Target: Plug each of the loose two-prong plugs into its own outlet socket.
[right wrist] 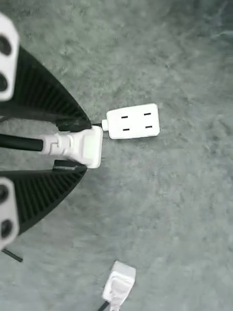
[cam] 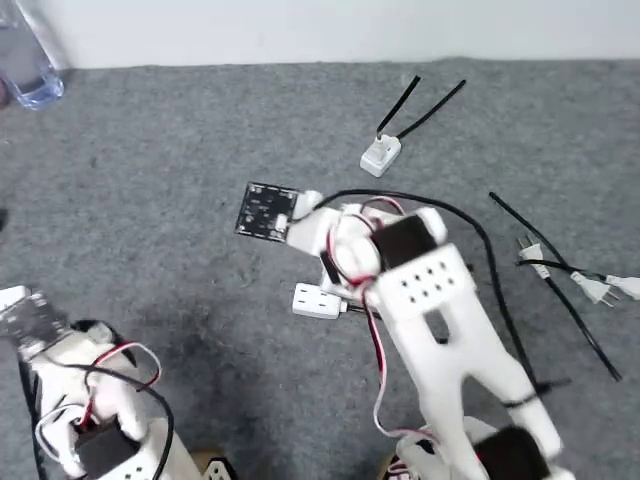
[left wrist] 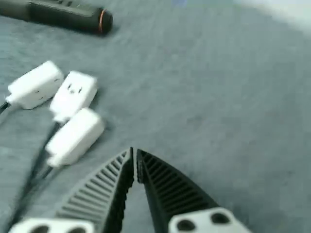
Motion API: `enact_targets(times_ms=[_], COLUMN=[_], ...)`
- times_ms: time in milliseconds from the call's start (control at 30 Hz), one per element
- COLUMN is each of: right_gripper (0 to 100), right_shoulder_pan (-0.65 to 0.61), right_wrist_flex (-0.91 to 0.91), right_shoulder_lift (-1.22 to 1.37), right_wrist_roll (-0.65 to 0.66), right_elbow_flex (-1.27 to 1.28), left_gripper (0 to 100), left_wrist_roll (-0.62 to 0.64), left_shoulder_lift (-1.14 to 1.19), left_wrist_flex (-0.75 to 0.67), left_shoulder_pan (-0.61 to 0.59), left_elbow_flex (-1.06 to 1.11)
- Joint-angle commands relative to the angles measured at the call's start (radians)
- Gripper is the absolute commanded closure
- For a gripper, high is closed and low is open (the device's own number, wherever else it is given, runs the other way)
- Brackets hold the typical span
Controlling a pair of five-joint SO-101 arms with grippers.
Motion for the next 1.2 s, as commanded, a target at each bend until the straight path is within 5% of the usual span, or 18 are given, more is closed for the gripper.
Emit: enact_targets(times_ms=[0, 433, 1167], right_gripper=[99.1, 99.1, 99.1], right_shoulder_pan=[-0.002, -0.065, -0.142], right_wrist_flex=[-0.039, -0.022, 0.047], right_shoulder_lift=[0.085, 0.426, 0.496], right_wrist_roll=[0.035, 0.189, 0.072], right_elbow_flex=[-0.097, -0.293, -0.296], left_gripper=[99, 99, 99], left_wrist_roll=[-0.207, -0.239, -0.241], left_shoulder_lift=[0.008, 0.008, 0.008], left_wrist_flex=[-0.025, -0.075, -0.075], left_shoulder_pan=[-0.021, -0.025, -0.026], left_elbow_flex=[0.088, 0.117, 0.117])
